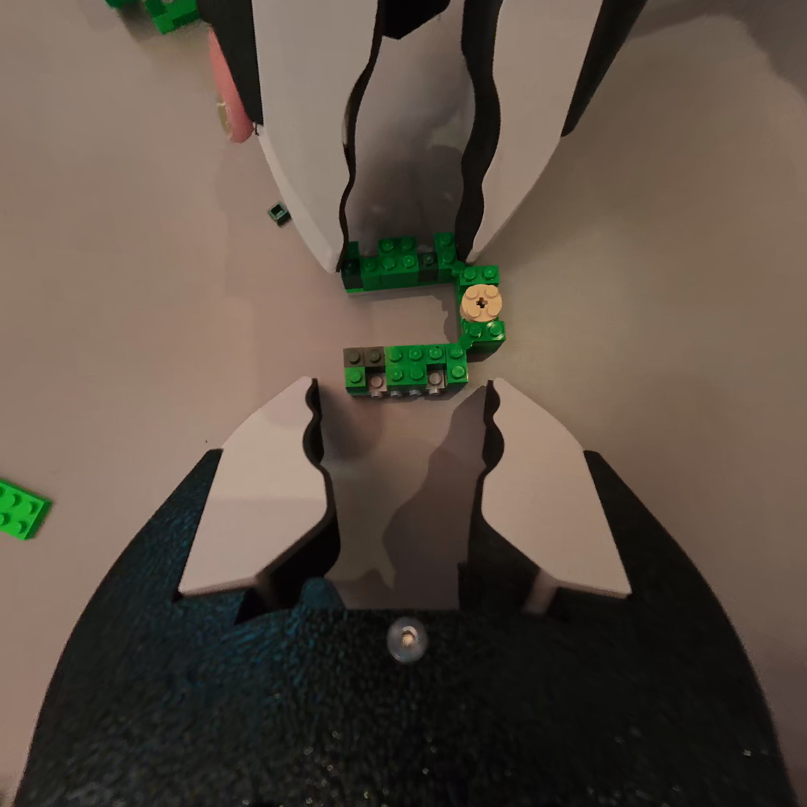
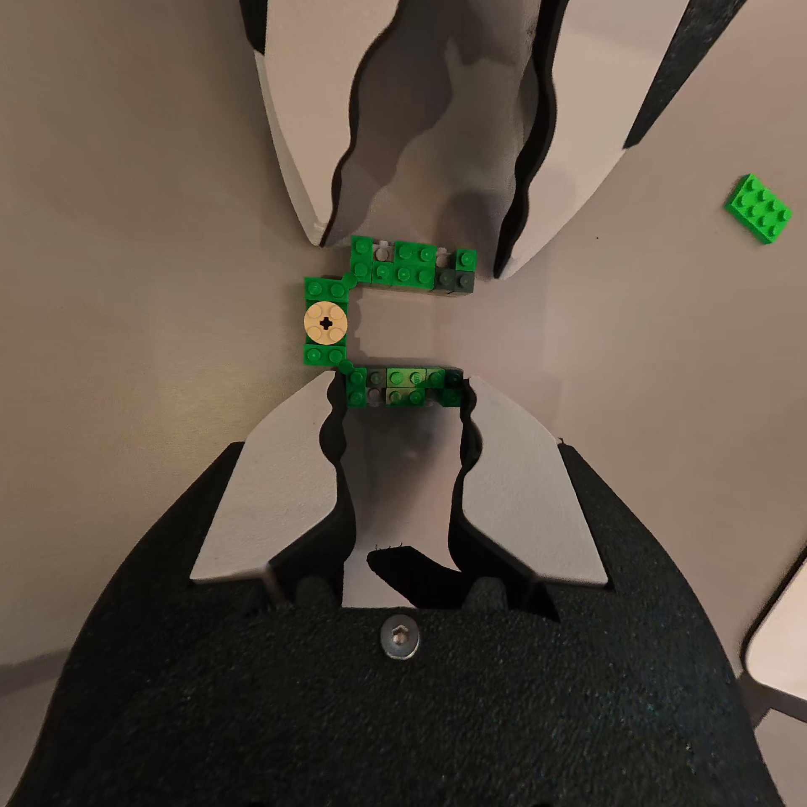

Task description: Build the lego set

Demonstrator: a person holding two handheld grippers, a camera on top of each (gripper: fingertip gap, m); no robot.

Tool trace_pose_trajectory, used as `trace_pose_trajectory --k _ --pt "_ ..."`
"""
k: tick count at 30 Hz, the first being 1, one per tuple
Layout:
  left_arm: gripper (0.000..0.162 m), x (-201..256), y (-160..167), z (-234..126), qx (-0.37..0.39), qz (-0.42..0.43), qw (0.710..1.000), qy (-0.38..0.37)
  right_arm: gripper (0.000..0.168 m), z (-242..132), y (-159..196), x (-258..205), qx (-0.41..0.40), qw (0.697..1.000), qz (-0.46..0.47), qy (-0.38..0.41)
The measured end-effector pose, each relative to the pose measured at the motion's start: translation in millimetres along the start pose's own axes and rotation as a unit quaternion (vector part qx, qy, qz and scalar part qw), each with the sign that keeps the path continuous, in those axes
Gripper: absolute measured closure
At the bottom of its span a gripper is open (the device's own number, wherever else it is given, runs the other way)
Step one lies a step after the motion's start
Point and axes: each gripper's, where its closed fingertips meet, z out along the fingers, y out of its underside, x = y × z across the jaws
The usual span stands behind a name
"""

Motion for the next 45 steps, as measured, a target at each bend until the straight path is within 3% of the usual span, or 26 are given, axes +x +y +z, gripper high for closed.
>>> trace_pose_trajectory --k 1,5,13,17,19,22,25,27,31,35,39,42,45 --pt "0.092 1.5 -0.7 0.8 0.003 0.005 1.000 0.004 0.118 -0.1 -0.1 -0.5 0.000 1.000 0.001 0.001" --pt "0.109 2.6 -4.1 4.0 0.009 0.015 1.000 0.005 0.118 -0.2 0.2 -1.9 -0.003 1.000 0.012 0.002" --pt "0.109 0.2 -2.9 4.0 0.009 -0.003 1.000 0.006 0.118 -0.8 1.7 -1.2 0.003 0.998 0.062 0.021" --pt "0.087 -6.4 -7.4 -2.7 0.026 0.007 0.999 -0.021 0.108 -12.2 1.4 2.3 0.044 0.994 0.085 0.052" --pt "0.080 -16.3 -15.1 -13.2 0.059 0.008 0.997 -0.051 0.105 -29.9 -2.6 11.1 0.106 0.983 0.122 0.092" --pt "0.075 -37.4 -30.2 -32.1 0.125 0.005 0.985 -0.116 0.106 -63.0 -6.3 34.9 0.228 0.934 0.189 0.200" --pt "0.074 -63.5 -37.6 -51.2 0.175 -0.002 0.962 -0.211 0.108 -89.8 -2.0 53.4 0.327 0.850 0.270 0.313" --pt "0.074 -77.1 -37.3 -62.2 0.198 -0.017 0.945 -0.261 0.110 -99.7 7.6 59.7 0.347 0.796 0.305 0.391" --pt "0.073 -85.6 -38.6 -71.5 0.272 -0.092 0.924 -0.254 0.114 -114.9 25.2 60.1 0.353 0.701 0.332 0.523" --pt "0.073 -98.1 -32.1 -78.5 0.297 -0.115 0.904 -0.286 0.122 -118.3 22.0 50.1 0.348 0.674 0.291 0.583" --pt "0.076 -103.6 -24.5 -75.9 0.280 -0.108 0.901 -0.312 0.124 -122.3 17.6 49.9 0.341 0.675 0.239 0.609" --pt "0.077 -113.0 -16.3 -86.2 0.264 -0.097 0.884 -0.374 0.120 -120.2 19.7 52.4 0.351 0.677 0.248 0.598" --pt "0.080 -113.7 -14.3 -90.0 0.269 -0.101 0.879 -0.380 0.119 -124.3 29.0 53.9 0.355 0.663 0.267 0.603"
